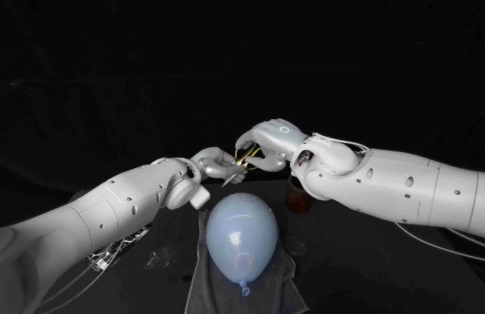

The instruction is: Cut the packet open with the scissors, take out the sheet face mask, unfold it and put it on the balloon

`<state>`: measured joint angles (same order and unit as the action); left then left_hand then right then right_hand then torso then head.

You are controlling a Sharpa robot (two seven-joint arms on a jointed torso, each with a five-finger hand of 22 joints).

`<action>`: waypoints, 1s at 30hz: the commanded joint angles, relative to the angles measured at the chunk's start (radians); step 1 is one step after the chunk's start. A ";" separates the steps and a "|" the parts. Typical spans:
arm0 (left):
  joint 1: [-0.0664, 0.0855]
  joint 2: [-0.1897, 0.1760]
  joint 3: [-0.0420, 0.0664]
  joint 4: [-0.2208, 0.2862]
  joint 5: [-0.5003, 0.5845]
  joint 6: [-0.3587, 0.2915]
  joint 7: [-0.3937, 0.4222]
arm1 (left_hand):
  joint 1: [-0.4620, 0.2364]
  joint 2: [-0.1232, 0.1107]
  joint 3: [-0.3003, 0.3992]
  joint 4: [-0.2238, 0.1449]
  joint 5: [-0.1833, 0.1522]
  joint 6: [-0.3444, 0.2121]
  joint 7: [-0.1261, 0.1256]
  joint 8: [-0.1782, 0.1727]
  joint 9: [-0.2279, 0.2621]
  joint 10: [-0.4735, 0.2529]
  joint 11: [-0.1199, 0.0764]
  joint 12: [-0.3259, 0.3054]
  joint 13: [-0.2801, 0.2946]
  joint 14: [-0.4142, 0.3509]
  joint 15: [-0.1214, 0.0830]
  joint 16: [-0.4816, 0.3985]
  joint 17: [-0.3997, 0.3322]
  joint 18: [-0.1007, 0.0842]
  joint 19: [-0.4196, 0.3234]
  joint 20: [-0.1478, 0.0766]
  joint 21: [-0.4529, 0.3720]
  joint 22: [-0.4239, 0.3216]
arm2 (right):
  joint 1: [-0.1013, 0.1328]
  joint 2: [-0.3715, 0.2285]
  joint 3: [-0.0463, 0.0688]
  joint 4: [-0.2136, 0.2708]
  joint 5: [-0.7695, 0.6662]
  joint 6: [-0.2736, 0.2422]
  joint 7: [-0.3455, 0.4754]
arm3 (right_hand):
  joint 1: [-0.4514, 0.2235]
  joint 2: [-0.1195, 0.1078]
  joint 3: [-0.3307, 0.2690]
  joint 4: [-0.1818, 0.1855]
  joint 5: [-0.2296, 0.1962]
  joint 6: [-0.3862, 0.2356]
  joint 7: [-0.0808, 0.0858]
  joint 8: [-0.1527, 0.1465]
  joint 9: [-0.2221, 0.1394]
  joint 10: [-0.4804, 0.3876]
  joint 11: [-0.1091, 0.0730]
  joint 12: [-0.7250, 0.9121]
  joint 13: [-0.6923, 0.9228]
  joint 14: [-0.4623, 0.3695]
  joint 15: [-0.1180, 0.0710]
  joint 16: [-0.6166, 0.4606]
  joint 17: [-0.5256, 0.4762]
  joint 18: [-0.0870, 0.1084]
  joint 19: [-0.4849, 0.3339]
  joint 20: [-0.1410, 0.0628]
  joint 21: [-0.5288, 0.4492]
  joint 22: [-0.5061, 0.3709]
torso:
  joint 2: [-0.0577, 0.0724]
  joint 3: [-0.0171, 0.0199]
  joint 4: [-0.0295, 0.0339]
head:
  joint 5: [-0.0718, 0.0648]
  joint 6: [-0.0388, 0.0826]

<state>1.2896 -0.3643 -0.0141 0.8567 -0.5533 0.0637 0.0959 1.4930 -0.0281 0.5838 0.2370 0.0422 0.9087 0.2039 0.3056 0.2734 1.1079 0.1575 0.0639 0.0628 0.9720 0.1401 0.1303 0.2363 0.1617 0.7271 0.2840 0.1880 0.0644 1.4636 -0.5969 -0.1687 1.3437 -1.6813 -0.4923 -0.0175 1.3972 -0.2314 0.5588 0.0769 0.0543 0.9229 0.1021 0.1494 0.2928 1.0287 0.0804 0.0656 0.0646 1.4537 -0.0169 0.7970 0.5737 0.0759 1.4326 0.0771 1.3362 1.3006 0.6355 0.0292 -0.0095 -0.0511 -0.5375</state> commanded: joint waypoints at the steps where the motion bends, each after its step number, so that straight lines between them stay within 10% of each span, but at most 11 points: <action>1: 0.006 -0.002 0.001 0.005 -0.013 0.042 -0.003 | -0.002 0.008 0.001 -0.009 0.006 -0.003 0.004 0.005 0.002 0.000 0.006 -0.002 -0.001 -0.002 0.004 -0.004 0.001 0.020 -0.011 0.002 -0.008 -0.001 | -0.006 0.025 0.000 -0.019 -0.109 0.039 -0.069 | -0.007 0.003 -0.003 -0.010 -0.002 -0.007 0.005 -0.006 -0.002 -0.019 -0.003 -0.003 0.000 0.007 -0.009 0.030 0.011 -0.012 0.010 -0.008 0.018 0.019 | 0.006 -0.0010 -0.0006 | 0.000 -0.001; 13: 0.015 -0.009 0.002 0.020 -0.014 0.054 -0.015 | -0.003 0.008 0.003 -0.010 0.006 -0.003 0.005 0.006 0.003 0.001 0.006 -0.002 0.000 -0.001 0.004 -0.004 0.002 0.020 -0.015 0.002 -0.010 -0.002 | -0.013 0.057 -0.001 -0.043 -0.169 0.135 -0.132 | -0.019 0.002 -0.022 -0.014 -0.004 -0.008 -0.003 -0.009 -0.002 -0.054 -0.027 -0.002 0.000 0.008 -0.030 0.102 0.069 -0.017 0.020 -0.021 0.039 0.046 | 0.014 -0.0036 0.0031 | -0.005 -0.002; 30: 0.016 -0.028 0.002 0.036 -0.021 0.074 -0.026 | -0.004 0.008 0.007 -0.016 0.006 -0.003 0.005 0.008 0.004 0.002 0.006 -0.001 0.000 0.000 0.003 -0.004 0.002 0.019 -0.014 0.004 -0.011 -0.001 | -0.015 0.009 -0.002 -0.034 -0.212 0.142 -0.203 | -0.026 0.011 -0.024 -0.015 -0.003 0.030 -0.002 0.011 0.007 0.000 -0.027 0.013 0.005 0.015 -0.034 0.198 0.157 -0.024 0.035 -0.022 0.067 0.080 | 0.014 0.0002 0.0016 | -0.012 -0.002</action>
<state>1.3026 -0.3927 -0.0137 0.8898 -0.5727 0.1146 0.0676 1.4899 -0.0312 0.5906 0.2243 0.0441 0.9064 0.2019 0.3092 0.2758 1.1077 0.1577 0.0638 0.0628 0.9719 0.1402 0.1303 0.2370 0.1607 0.7163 0.2877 0.1804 0.0637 1.4482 -0.5856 -0.1707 1.3080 -1.8574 -0.3685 -0.1821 1.3776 -0.2222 0.5392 0.0633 0.0543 0.9439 0.1001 0.1546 0.2985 1.0221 0.0520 0.0726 0.0694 1.4665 -0.0437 0.9917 0.7308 0.0605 1.4614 0.0550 1.3996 1.3073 0.6500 0.0291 -0.0071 -0.0630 -0.5390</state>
